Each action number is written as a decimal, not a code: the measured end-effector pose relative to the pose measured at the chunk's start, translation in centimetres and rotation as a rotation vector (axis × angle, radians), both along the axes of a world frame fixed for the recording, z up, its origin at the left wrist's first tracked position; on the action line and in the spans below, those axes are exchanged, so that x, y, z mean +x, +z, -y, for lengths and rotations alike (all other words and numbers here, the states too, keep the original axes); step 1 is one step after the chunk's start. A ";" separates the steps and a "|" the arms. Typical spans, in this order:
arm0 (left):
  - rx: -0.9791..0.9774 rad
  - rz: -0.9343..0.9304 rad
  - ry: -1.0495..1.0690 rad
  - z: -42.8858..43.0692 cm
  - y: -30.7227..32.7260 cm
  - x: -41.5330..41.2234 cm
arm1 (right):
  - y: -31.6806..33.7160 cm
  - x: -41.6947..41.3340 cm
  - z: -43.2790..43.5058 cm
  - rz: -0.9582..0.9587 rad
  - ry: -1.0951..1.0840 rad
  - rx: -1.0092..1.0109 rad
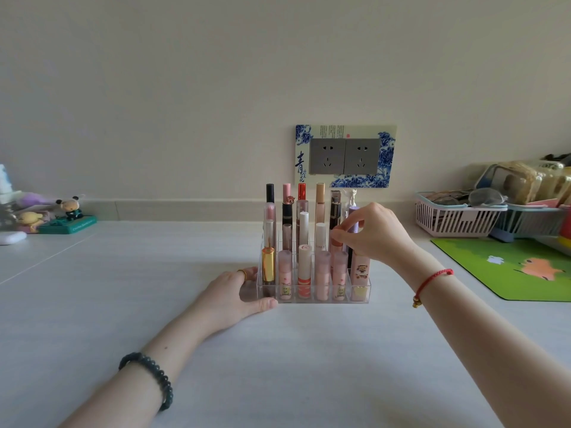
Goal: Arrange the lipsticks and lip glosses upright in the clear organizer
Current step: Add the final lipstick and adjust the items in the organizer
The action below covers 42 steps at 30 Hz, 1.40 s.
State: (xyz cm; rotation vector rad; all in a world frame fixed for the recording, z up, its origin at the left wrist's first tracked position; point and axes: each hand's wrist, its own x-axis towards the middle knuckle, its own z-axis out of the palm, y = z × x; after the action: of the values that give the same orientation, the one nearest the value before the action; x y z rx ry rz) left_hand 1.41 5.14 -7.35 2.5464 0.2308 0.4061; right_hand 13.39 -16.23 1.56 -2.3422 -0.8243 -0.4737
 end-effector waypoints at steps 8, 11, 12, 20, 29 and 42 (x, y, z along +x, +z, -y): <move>-0.002 -0.010 -0.001 0.0 0.0 0.0 | 0.0 0.0 0.3 0.010 -0.003 -0.003; -0.010 -0.005 -0.003 0.0 0.0 0.0 | 0.1 -0.2 1.0 0.036 -0.023 0.023; -0.011 -0.005 -0.003 0.0 0.0 0.0 | 0.1 -0.4 1.3 0.057 -0.024 0.028; -0.018 -0.015 0.004 0.2 0.1 0.1 | -1.3 -1.9 2.6 0.117 0.063 -0.066; -0.011 -0.029 0.024 0.1 0.0 0.0 | -1.4 -2.4 2.4 0.121 0.066 -0.140; -0.031 -0.005 0.012 0.2 0.0 0.0 | -1.6 -2.2 2.2 0.148 0.049 -0.138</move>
State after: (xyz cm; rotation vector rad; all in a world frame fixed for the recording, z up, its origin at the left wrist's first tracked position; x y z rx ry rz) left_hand 1.43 4.99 -7.36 2.5175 0.2522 0.3974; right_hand 11.18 -18.45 0.00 -2.4282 -1.0107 -0.5918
